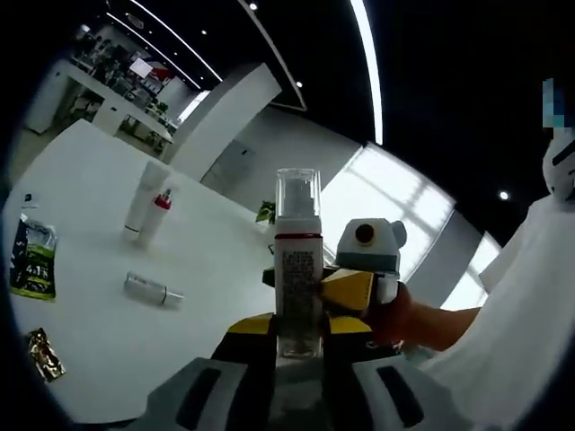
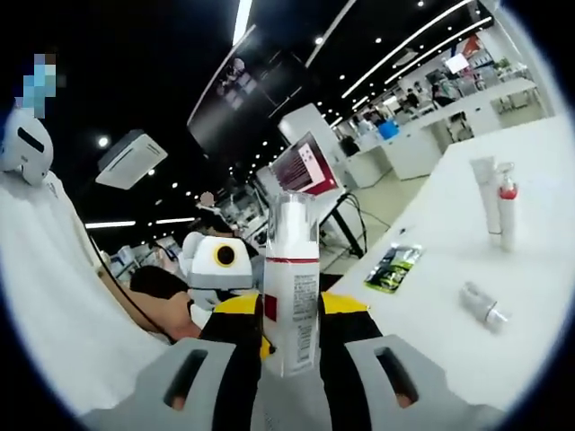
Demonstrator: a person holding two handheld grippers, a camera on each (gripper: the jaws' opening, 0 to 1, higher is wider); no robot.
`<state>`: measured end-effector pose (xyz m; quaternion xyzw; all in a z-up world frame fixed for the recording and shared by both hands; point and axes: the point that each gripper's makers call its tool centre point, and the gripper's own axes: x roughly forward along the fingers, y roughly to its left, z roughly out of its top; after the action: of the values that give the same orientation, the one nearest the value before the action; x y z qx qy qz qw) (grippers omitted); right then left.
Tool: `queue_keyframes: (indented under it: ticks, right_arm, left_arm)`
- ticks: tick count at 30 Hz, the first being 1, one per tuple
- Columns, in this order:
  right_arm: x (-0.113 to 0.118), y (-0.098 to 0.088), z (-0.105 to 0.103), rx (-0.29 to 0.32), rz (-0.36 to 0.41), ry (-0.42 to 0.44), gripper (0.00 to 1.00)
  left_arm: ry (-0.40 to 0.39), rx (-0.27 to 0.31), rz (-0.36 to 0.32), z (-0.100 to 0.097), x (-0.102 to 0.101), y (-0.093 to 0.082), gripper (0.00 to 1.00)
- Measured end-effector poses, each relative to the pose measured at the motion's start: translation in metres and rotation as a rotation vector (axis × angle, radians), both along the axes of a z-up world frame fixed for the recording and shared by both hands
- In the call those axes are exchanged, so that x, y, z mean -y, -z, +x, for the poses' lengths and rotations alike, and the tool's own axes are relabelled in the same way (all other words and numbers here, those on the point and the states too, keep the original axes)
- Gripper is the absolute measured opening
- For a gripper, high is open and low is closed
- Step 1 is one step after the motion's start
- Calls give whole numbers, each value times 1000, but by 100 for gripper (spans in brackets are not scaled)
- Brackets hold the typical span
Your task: Arrange the skincare products in the storage area until every visible bottle or jar stands upright without overlapping.
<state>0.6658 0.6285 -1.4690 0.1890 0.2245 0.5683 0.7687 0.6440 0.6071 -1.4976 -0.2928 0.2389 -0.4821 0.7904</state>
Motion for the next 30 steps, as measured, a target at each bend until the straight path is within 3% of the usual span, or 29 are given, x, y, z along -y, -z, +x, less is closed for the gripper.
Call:
queue_keyframes:
  ticks: [12, 18, 22, 30]
  right_arm:
    - [3, -3, 11, 17, -3, 5, 21]
    - [2, 7, 12, -14, -54, -11, 20]
    - [4, 10, 11, 0, -73, -16, 19]
    - [4, 19, 17, 28, -76, 21, 19]
  left_arm:
    - [1, 2, 55, 0, -3, 12, 19]
    - [27, 45, 179, 3, -4, 23, 19]
    - [41, 92, 233, 4, -4, 27, 20]
    - [48, 120, 294, 7, -5, 42, 24]
